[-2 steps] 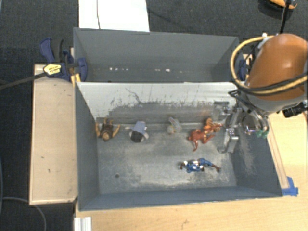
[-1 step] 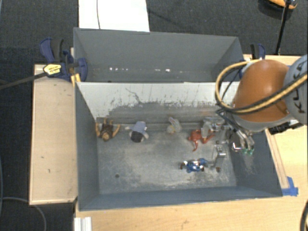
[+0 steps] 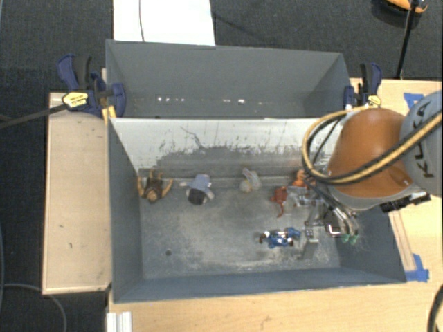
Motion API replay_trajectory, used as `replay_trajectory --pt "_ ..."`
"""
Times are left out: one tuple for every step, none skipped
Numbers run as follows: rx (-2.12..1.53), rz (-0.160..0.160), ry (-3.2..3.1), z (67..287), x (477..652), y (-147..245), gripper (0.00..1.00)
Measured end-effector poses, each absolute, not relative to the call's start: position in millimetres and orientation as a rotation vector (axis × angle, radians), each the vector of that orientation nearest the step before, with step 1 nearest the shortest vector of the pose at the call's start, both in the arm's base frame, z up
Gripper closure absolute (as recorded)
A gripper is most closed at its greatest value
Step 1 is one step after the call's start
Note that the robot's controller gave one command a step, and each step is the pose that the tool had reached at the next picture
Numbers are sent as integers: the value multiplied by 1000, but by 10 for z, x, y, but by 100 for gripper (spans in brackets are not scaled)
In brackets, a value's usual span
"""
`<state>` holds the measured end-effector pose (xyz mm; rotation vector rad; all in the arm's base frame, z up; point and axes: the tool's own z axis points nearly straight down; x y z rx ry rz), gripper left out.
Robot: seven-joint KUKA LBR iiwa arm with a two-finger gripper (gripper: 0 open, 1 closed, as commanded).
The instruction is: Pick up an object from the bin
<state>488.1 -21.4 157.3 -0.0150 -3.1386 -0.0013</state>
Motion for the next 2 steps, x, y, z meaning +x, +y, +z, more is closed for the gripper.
replay_trajectory --pt "-43 -1 -3149 1313 4845 -258 0" --pt "-302 -2 -3129 741 4851 -291 0"
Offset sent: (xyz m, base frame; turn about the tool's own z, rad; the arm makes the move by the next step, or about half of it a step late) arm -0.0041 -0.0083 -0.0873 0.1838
